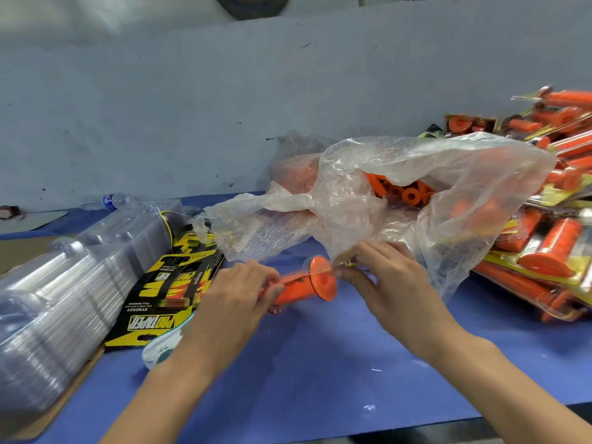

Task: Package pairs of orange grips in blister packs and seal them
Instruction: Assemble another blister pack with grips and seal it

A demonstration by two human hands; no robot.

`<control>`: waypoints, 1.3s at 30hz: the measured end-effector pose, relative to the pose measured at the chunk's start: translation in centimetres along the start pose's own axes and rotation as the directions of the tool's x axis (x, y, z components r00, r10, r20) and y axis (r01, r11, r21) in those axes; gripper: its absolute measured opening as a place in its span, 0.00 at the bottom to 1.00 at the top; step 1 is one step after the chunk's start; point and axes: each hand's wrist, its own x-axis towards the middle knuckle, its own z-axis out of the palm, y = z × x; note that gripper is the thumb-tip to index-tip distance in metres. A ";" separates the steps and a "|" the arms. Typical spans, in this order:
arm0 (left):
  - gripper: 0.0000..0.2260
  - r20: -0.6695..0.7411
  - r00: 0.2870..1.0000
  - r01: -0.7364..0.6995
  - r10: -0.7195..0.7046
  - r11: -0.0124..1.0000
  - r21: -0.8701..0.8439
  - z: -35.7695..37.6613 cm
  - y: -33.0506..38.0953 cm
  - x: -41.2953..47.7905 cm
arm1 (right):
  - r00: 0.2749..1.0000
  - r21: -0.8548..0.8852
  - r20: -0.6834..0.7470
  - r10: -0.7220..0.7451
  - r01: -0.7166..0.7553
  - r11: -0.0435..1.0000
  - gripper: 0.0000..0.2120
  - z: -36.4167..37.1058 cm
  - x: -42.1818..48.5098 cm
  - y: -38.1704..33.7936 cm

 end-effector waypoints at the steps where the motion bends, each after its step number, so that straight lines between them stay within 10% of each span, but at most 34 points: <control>1: 0.17 -0.011 1.000 0.022 -0.023 0.997 -0.071 0.2 0.5 0.1 | 0.999 0.062 -0.024 0.040 -0.039 0.997 0.06 -0.5 0.5 -0.2; 6: 0.15 -0.115 0.930 0.247 -0.349 0.824 -0.510 0.4 2.0 1.2 | 0.895 0.341 -0.204 0.397 -0.315 0.886 0.27 -1.6 1.9 -0.3; 11: 0.17 0.163 0.807 0.430 -0.567 0.376 -0.821 0.8 3.7 1.8 | 0.763 0.698 0.246 0.598 -0.567 0.437 0.22 1.1 -0.4 -1.2; 16: 0.21 0.435 0.668 0.574 -0.604 0.046 -0.817 1.5 5.0 1.6 | 0.670 0.733 0.285 0.685 -0.613 0.295 0.24 1.6 -1.2 -0.5; 25: 0.26 0.535 0.581 0.588 -0.614 -0.137 -0.797 1.5 5.8 1.9 | 0.548 0.791 0.357 0.756 -0.608 0.067 0.23 1.0 -0.6 -0.1; 34: 0.35 0.556 0.797 0.582 -0.235 0.052 -0.812 0.0 10.9 1.8 | 0.515 0.851 0.066 0.854 -0.476 0.221 0.22 -6.9 -0.7 1.9; 39: 0.11 0.492 0.870 0.493 -0.028 0.063 -0.868 -1.1 17.6 5.4 | 0.446 0.828 -0.103 0.889 -0.458 0.325 0.23 -13.0 -3.4 4.5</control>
